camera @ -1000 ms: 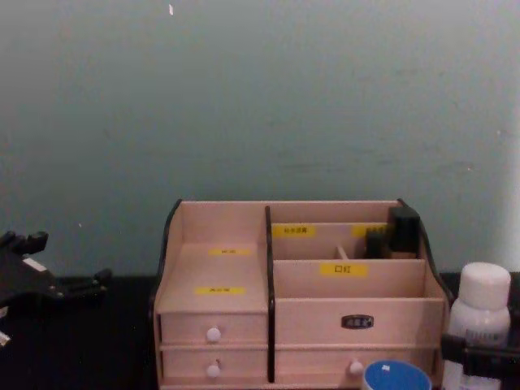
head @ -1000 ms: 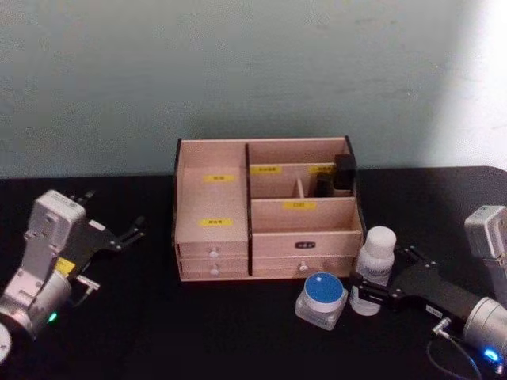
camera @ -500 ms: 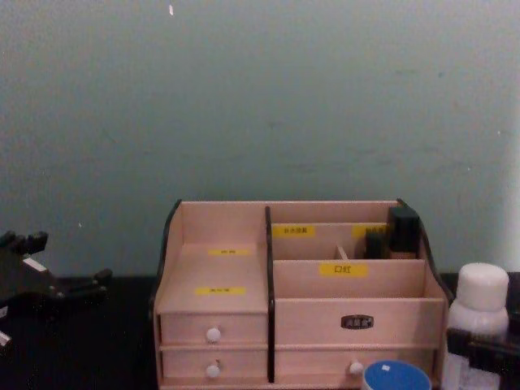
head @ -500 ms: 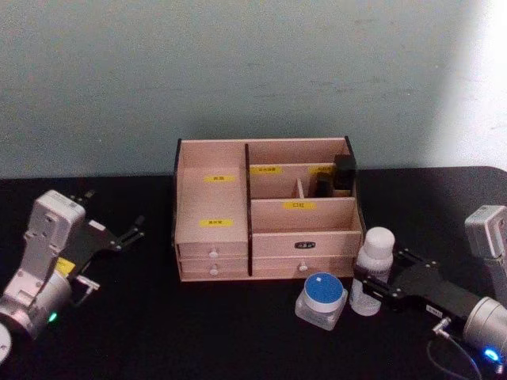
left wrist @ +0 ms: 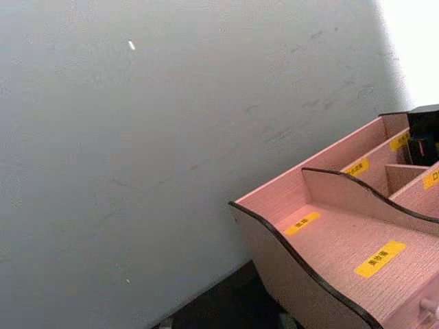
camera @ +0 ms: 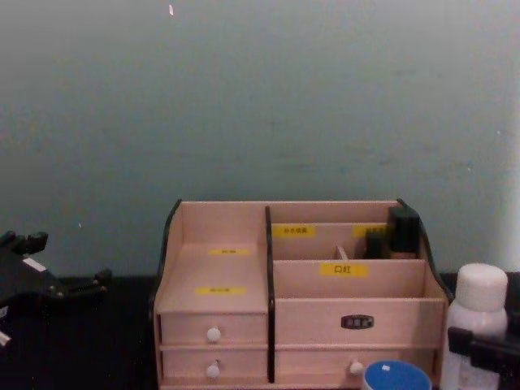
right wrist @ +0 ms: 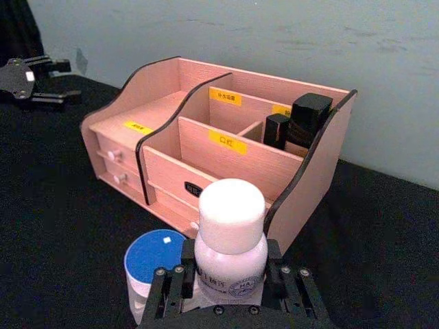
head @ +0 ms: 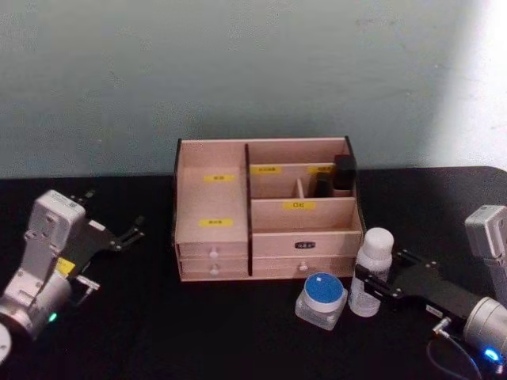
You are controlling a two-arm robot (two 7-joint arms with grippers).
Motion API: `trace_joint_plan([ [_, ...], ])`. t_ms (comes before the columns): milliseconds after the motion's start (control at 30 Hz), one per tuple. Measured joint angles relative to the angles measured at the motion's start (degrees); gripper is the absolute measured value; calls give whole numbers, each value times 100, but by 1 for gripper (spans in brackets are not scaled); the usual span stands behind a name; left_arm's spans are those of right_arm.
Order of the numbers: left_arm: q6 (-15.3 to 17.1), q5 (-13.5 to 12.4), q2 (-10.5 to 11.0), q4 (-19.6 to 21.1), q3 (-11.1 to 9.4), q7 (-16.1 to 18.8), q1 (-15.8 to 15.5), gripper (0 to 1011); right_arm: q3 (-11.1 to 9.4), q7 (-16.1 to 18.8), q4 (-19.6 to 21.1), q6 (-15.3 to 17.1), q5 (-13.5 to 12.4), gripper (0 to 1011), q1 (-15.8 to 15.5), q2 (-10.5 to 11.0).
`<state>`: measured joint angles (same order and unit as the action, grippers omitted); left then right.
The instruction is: Pick up the facial cleanser and watermelon frost from the table and place them into the tiered storage box.
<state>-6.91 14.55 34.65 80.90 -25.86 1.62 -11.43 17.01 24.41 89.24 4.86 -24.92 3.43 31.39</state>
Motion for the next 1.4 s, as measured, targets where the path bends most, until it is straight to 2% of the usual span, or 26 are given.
trace_joint_plan([
  [267, 0, 0, 0, 0, 0, 0, 0, 1001, -119, 12, 178, 0, -112, 601, -140, 69],
  [533, 0, 0, 0, 0, 0, 0, 0, 1001, -383, 16, 690, 162, -434, 601, -363, 243],
  [767, 0, 0, 0, 0, 0, 0, 0, 1001, -430, -30, 906, 326, -580, 600, -229, 310],
  [1067, 0, 0, 0, 0, 0, 0, 0, 1001, -161, -37, 746, 591, -589, 601, 484, 233],
  [1400, 0, 0, 0, 0, 0, 0, 0, 1001, 219, 33, 203, 797, -533, 601, 1405, -7],
])
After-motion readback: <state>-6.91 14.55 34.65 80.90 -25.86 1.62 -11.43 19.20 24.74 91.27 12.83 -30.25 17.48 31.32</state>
